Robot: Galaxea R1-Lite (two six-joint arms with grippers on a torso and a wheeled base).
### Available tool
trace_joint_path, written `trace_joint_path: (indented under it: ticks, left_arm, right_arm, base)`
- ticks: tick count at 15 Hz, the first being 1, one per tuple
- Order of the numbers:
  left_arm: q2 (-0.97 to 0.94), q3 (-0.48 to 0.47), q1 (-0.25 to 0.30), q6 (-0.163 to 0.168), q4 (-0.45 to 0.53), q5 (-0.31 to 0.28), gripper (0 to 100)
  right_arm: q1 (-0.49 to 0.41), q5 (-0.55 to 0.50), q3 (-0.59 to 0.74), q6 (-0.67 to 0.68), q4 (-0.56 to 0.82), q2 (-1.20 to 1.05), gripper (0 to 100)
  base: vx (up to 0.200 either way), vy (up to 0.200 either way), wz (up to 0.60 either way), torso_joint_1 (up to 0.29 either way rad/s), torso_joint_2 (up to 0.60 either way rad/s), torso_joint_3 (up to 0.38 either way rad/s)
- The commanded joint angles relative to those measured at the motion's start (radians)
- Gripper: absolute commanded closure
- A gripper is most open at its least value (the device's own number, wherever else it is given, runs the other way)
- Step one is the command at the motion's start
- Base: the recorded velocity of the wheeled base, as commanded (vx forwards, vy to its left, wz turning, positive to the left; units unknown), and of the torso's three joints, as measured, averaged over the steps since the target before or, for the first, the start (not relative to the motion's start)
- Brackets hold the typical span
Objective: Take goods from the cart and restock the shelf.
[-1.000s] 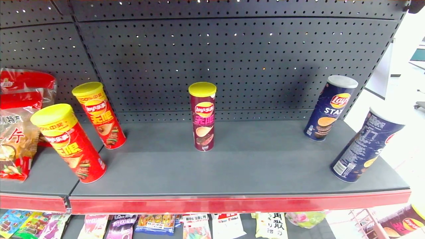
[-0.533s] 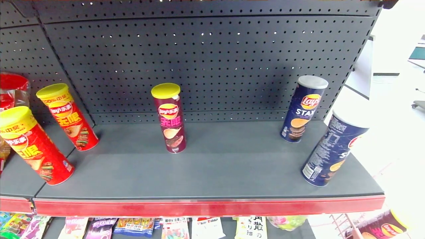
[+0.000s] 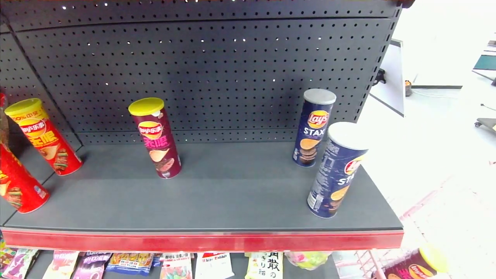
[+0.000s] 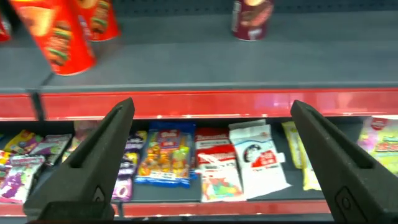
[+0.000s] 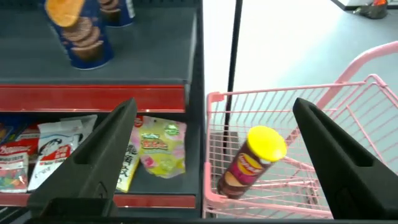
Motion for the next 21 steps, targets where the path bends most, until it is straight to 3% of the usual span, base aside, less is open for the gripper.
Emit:
trace_joint_path:
  ticks: [1, 5, 12, 19, 21]
  left_arm:
    - [0.001, 0.0, 0.0, 0.0, 0.0, 0.001, 0]
    - [0.001, 0.0, 0.0, 0.001, 0.0, 0.001, 0]
    - [0.001, 0.0, 0.0, -0.005, 0.0, 0.002, 0]
    - [0.001, 0.0, 0.0, -0.005, 0.0, 0.002, 0]
    - [0.001, 0.0, 0.0, -0.005, 0.0, 0.002, 0]
  right_arm:
    - [0.0, -0.001, -0.001, -0.001, 0.0, 0.002, 0]
    - [0.0, 0.0, 0.0, -0.001, 0.0, 0.0, 0]
    - [0.0, -0.001, 0.0, -0.001, 0.0, 0.002, 0]
    - [0.0, 0.0, 0.0, -0.001, 0.0, 0.0, 0]
    - [0.0, -0.001, 0.0, -0.002, 0.0, 0.002, 0]
  base:
    - [-0.2, -0.2, 0.0, 0.012, 0.01, -0.007]
    - [-0.2, -0.2, 0.0, -0.002, 0.0, 0.001]
    - [0.0, -0.2, 0.0, 0.0, 0.0, 0.002]
    - [0.0, 0.0, 0.0, 0.0, 0.0, 0.0]
    - [0.0, 0.0, -0.6, 0.005, 0.0, 0.005]
